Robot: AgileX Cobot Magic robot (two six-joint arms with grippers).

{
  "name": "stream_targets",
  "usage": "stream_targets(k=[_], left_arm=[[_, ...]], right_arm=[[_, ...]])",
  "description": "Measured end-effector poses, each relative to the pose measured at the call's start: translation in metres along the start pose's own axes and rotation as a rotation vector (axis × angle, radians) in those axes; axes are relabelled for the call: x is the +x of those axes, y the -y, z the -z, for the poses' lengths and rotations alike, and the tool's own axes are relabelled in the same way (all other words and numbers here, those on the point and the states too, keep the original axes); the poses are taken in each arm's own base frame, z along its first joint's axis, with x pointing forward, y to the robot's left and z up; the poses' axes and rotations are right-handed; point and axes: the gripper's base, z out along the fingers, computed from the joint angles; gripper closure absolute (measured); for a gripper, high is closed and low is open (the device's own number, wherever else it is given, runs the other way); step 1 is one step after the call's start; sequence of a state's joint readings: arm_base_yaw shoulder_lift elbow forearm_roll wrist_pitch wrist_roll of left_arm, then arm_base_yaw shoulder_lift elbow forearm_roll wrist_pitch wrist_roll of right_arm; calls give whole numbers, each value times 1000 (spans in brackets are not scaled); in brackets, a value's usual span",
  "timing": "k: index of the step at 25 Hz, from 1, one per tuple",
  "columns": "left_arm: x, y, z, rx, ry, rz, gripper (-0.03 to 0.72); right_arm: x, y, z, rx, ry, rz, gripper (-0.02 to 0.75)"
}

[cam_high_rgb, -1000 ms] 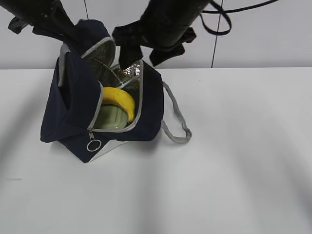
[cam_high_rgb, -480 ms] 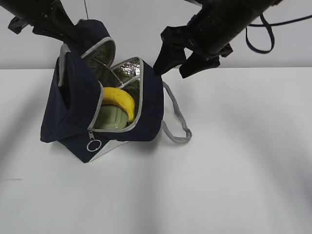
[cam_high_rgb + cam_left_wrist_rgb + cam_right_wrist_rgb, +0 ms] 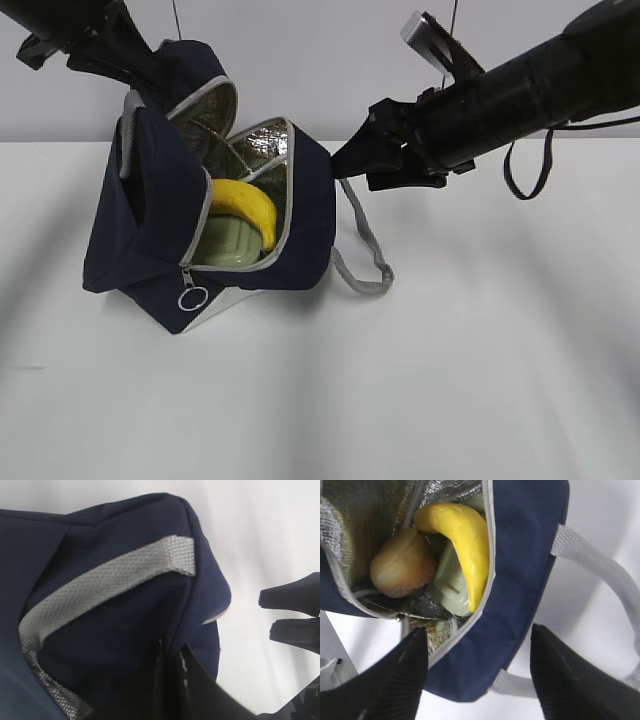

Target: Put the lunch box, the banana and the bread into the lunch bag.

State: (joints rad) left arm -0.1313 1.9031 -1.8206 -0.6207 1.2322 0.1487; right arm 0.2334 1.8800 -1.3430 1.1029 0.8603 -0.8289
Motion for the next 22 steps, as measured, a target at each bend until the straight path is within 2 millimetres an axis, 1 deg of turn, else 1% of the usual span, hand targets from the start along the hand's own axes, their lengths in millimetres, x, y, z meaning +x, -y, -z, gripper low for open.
stream_targets(k=[4, 9, 12, 22], left_arm=[[0, 0, 0, 0, 0, 0, 704], [0, 0, 0, 0, 0, 0, 704], [0, 0, 0, 0, 0, 0, 704], [0, 0, 0, 0, 0, 0, 704]], right_arm=[[1, 12, -19, -70, 41, -24, 243], [9, 30, -37, -73, 27, -41, 300], [11, 36, -43, -74, 32, -42, 329], [17, 53, -64, -103, 73, -83, 350]])
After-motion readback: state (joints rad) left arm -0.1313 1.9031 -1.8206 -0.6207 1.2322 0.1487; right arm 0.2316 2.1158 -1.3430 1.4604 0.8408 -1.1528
